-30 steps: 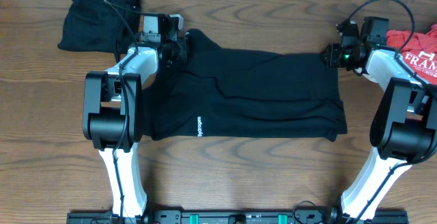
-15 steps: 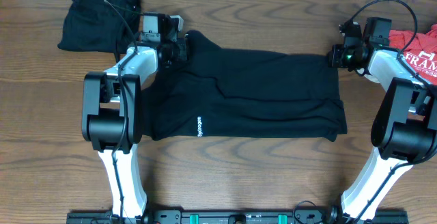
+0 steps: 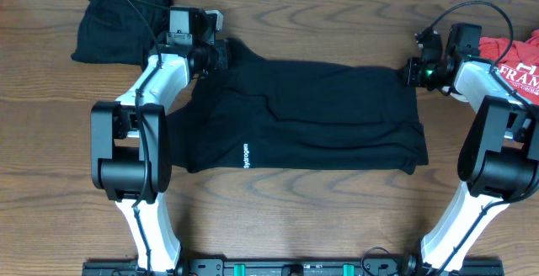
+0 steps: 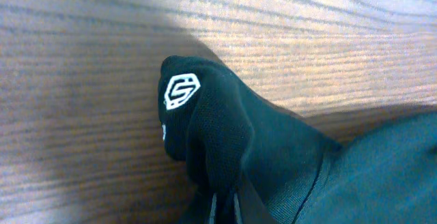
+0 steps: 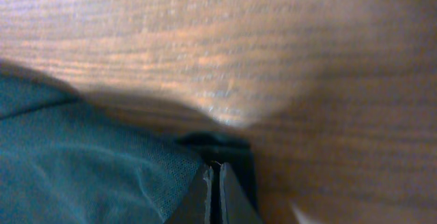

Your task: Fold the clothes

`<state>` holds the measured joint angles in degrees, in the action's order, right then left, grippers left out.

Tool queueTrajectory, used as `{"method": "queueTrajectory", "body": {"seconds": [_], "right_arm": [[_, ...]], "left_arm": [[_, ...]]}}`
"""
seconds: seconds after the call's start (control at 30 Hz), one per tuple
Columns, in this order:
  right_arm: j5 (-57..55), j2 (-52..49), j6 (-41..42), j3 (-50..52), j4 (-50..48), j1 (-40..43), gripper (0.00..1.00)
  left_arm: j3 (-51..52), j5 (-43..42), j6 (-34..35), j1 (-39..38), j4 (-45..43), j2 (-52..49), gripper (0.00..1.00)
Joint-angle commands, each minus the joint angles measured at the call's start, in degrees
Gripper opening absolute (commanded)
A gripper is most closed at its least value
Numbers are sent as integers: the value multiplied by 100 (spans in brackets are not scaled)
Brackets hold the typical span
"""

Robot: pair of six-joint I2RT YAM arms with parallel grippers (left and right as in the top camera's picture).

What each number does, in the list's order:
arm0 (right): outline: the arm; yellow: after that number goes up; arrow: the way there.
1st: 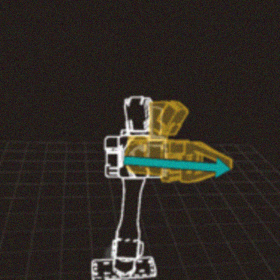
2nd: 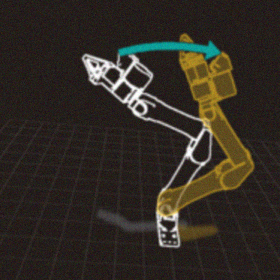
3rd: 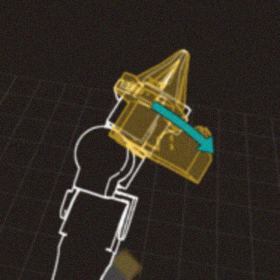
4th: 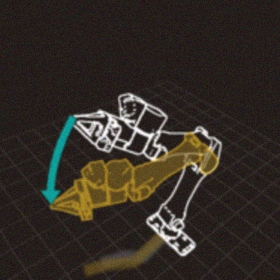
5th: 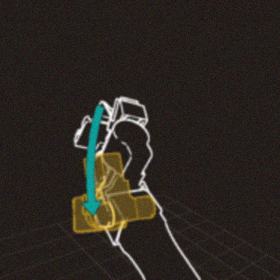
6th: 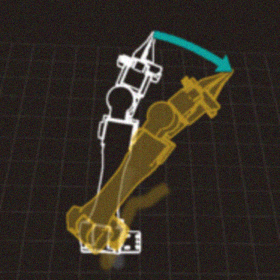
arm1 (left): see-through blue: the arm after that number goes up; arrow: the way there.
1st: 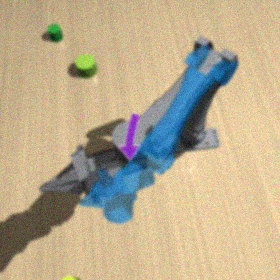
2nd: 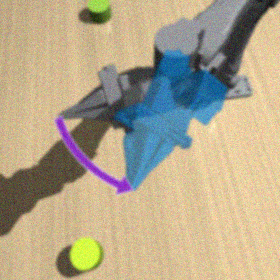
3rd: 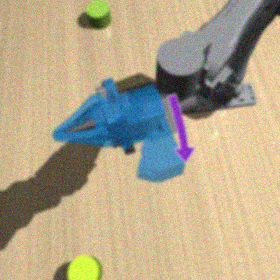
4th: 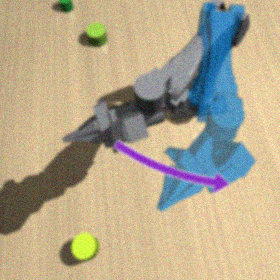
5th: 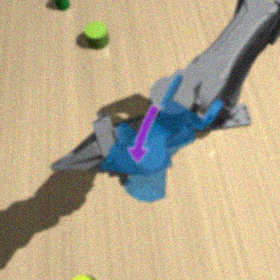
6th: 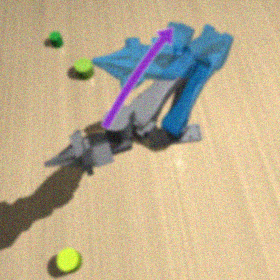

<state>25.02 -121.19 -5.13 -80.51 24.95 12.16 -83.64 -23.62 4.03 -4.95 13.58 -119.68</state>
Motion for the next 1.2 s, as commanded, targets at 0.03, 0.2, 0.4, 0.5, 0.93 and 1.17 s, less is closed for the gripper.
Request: {"method": "queueTrajectory", "body": {"seconds": [0.03,0.2,0.4,0.5,0.93,1.17], "right_arm": [[140,356,35,-7,149,31,1],[138,549,35,-7,168,31,1],[131,815,37,-7,326,31,1],[127,881,37,-7,533,31,1],[-42,935,35,-7,1268,31,1],[-103,1141,42,-7,1672,31,1]], "left_arm": [[-35,24,-63,-7,153,188,6],[-35,22,-127,-7,306,216,6],[-35,22,-219,-7,601,518,6],[-35,24,-232,-7,833,721,6],[-33,28,-232,-4,2212,986,6],[-33,28,-232,33,2549,986,6]]}}
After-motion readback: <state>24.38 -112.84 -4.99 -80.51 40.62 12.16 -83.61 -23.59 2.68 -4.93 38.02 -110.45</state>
